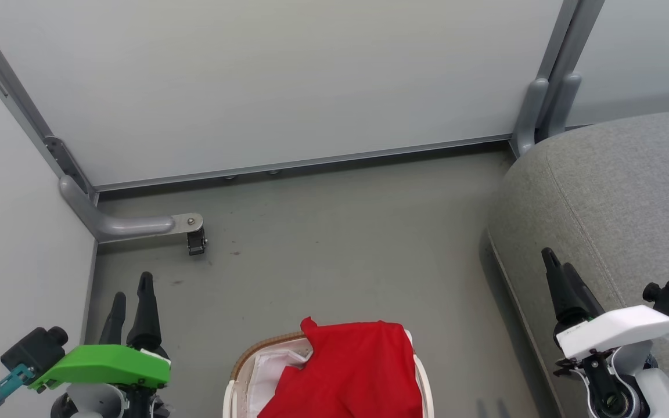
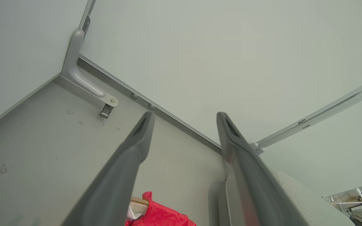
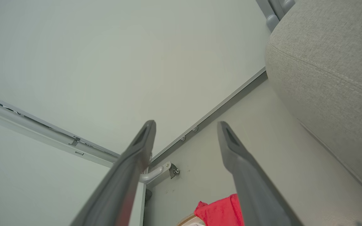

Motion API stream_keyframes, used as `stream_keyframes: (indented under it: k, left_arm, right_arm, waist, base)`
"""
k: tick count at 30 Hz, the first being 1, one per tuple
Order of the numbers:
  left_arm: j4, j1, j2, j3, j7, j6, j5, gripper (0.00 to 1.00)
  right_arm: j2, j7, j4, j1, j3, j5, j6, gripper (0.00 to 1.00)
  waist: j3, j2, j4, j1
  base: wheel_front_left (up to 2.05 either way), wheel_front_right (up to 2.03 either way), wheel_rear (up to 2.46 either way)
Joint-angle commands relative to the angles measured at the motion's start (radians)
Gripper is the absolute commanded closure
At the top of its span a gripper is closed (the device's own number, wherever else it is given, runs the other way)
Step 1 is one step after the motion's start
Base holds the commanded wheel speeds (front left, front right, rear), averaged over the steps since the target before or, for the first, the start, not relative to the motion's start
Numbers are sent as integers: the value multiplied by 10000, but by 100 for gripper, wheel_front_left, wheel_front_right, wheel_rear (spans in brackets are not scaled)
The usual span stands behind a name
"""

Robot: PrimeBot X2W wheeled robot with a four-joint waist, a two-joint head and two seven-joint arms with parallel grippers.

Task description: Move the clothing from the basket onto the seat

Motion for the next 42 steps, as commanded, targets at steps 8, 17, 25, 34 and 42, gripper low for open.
stream_keyframes:
  k: [8,17,25,34,42]
  left_arm:
    - [42,-335,370,-585,-332,217,1465,0]
    - [49,-354,586,-1150,-594,447,2534,0]
    - [44,-378,689,-1540,-817,621,3367,0]
    - [-5,-285,617,-1581,-1058,641,4111,0]
    - [-14,-170,510,-1495,-1243,511,4780,0]
  right_arm:
    - [-295,-351,31,-282,417,-1398,3,0]
    - [-466,-624,103,-308,710,-2504,3,0]
    - [-426,-838,54,-245,670,-3342,4,0]
    - [-418,-1078,133,-134,667,-4385,4,0]
    - [-365,-1269,421,-120,660,-4966,4,0]
  waist:
    - [23,-1,39,0]
    - [41,-1,64,0]
    - [47,-1,77,0]
    - [66,-1,105,0]
    - [51,-1,131,0]
  base:
    - [0,0,0]
    - [0,0,0]
    - [0,0,0]
    - [0,0,0]
    - [0,0,0]
